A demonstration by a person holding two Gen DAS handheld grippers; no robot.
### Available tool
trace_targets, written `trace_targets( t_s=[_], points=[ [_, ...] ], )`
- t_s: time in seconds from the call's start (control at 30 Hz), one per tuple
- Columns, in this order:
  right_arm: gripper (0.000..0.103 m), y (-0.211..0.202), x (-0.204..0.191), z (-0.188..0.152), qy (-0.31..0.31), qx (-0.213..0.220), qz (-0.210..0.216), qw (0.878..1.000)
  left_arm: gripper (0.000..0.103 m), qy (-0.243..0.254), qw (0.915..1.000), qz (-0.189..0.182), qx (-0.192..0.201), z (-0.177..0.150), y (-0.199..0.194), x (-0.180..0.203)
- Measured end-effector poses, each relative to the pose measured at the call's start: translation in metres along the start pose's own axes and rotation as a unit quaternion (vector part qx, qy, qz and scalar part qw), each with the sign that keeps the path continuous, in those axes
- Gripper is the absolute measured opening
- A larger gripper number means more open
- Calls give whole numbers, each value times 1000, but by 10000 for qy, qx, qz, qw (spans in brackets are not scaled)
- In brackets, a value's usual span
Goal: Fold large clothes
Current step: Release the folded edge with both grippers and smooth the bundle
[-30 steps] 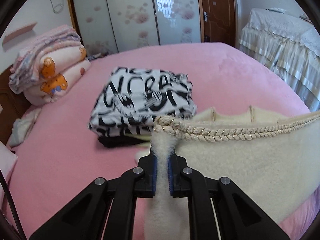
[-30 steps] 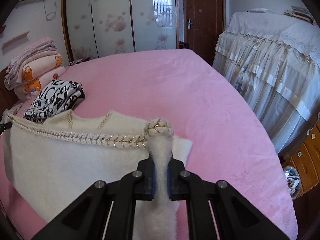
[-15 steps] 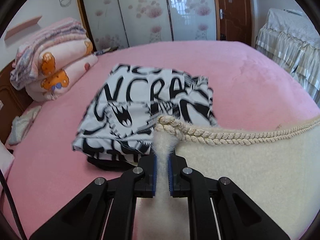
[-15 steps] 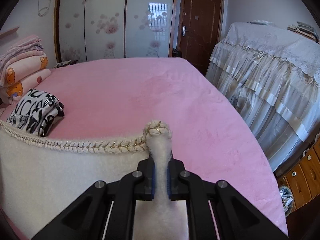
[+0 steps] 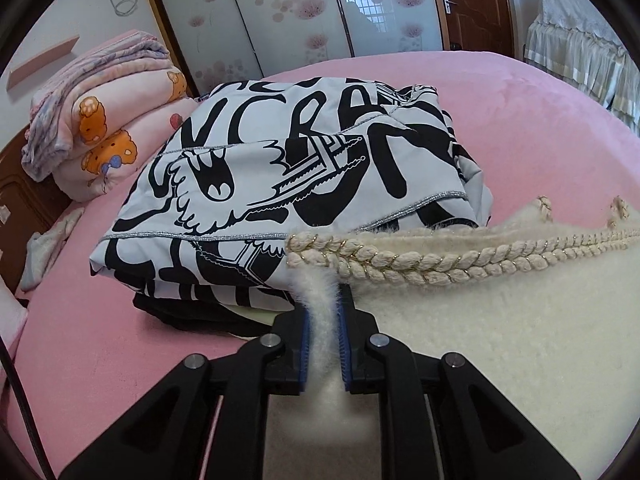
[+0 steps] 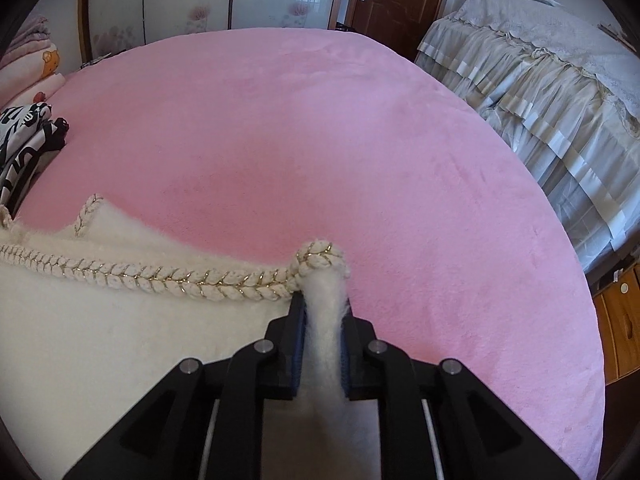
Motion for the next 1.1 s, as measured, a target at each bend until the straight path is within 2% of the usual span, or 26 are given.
trace_targets(
  t_s=[0.03,0.07,0.13,0.23,0.33,0.4,0.5,0.7,0.77,0.83,0.87,0.97,1.03,1.1],
  points=[
    [31,-5,3,2,37,-30,-48,10000,19,-8,10000,2,-18,2,-3,0],
    [33,-12,7,4,121,-16,-51,9999,27,-62,10000,-21,-68,3,-7,-2],
    [34,-30,16,10,397,125,112,9991,33,-258,9995,-83,-182,6,-20,-10],
    [34,-67,34,14,947,451,487,9933,33,-491,9982,237,-253,8,-49,-28],
    [34,-104,36,6,1107,673,673,9893,33,-680,9975,165,-129,3,-89,-32],
    [34,-123,21,-6,940,683,794,9901,33,-726,9974,-17,-16,-7,-120,-23],
    [34,-152,-22,-29,581,703,1044,9903,33,-786,9963,-356,29,-32,-158,6],
    [34,-195,-126,-72,-44,790,1769,9810,33,-891,9933,-712,-190,-85,-186,70],
    [34,-196,-149,-85,-317,785,1763,9807,33,-790,9942,-644,-346,-98,-180,83],
    [34,-189,-156,-97,-430,654,1677,9827,34,-720,9954,-559,-309,-105,-176,88],
    [34,-185,-153,-102,-415,591,1620,9841,38,-698,9957,-541,-264,-106,-176,87],
    [34,-174,-122,-113,-176,520,1367,9891,51,-689,9966,-409,-215,-108,-175,74],
    [31,-166,-88,-119,-38,485,1032,9935,52,-709,9970,-190,-247,-112,-172,57],
    [31,-161,-52,-128,40,445,599,9972,55,-945,9948,-80,-367,-119,-166,32]
  ],
)
Point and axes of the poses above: each gripper's, at about its wrist camera, not at the fingertips, and y roughly the way its jaws point, x to its right, z to its top, the point moved 5 cm from there along y, roughly the way its jaws point, and after that the axes turned 12 degrees about x, right-handed, at the moved point
